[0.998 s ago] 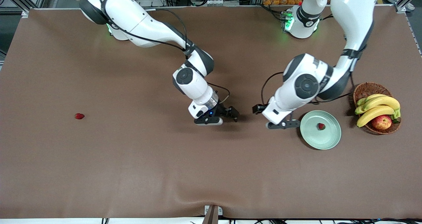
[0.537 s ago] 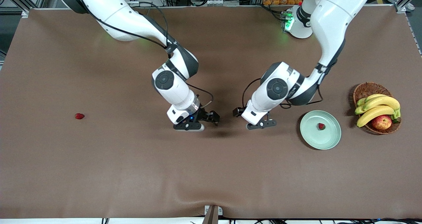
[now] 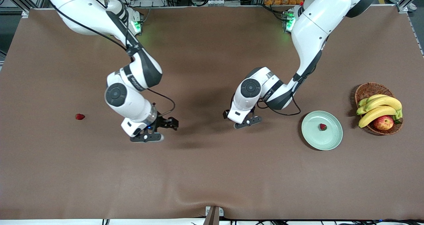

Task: Collect all strawberries into plate
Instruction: 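Carry the strawberry plateward with the left gripper while the right gripper reaches another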

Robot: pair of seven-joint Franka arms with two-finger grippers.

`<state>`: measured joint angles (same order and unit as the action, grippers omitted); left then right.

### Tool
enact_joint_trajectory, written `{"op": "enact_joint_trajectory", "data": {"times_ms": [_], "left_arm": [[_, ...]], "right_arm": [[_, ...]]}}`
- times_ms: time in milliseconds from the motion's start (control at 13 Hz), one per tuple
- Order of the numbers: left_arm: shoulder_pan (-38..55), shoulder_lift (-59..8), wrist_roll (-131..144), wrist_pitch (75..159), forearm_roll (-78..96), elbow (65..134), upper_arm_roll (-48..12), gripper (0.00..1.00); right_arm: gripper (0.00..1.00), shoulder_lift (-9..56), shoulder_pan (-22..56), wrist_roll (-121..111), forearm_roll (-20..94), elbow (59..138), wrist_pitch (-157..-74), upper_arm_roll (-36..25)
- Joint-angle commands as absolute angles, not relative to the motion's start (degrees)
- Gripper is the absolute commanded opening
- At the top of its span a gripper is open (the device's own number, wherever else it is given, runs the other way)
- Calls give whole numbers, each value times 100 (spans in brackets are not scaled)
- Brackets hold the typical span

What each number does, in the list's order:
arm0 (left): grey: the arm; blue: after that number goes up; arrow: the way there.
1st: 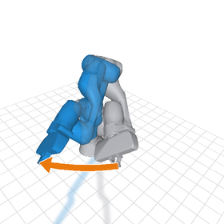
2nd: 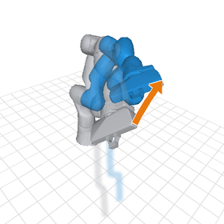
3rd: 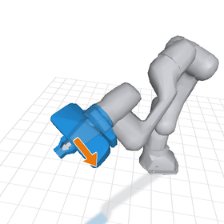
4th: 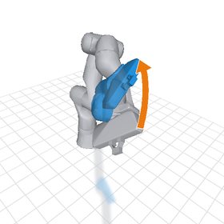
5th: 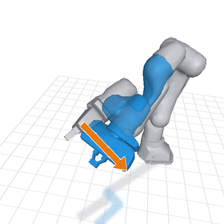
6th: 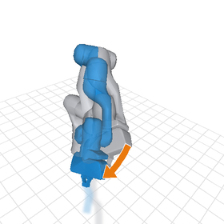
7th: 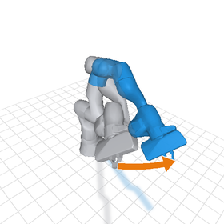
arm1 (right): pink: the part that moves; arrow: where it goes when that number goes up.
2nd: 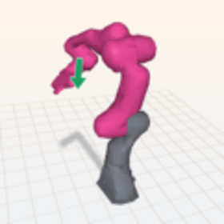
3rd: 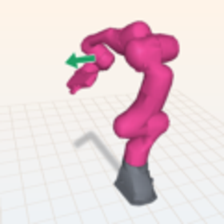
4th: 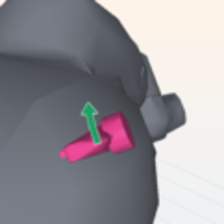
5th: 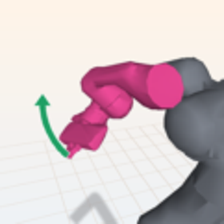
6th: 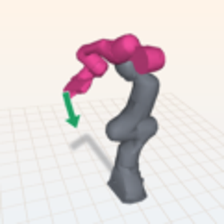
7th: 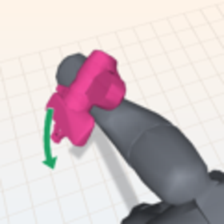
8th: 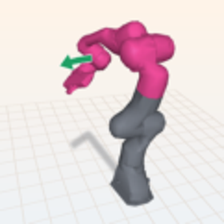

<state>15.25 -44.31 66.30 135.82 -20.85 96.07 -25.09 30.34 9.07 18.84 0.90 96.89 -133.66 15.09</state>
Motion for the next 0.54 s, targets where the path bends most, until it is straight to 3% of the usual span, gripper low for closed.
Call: {"op": "enact_joint_trajectory", "data": {"times_ms": [0,153,230,307,460], "left_arm": [[1758,-4535,6820,13588,-2232,9413,-2303,100],[1758,-4562,6820,13588,-2250,9422,-2294,99],[1758,-4562,6820,13588,-2250,9439,-2285,93],[1758,-4562,6855,13570,-2250,9457,-2285,83],[1740,-4562,6864,13553,-2250,9466,-2276,51]], "right_arm": [[100,2348,205,918,62,10545,-13386,1608],[100,2145,-305,197,53,10722,-13150,1608],[100,2101,-577,-111,53,10723,-12922,1608],[100,2083,-850,-358,61,10723,-12755,1608],[100,2083,-1264,-492,35,10731,-12674,1600]]}}
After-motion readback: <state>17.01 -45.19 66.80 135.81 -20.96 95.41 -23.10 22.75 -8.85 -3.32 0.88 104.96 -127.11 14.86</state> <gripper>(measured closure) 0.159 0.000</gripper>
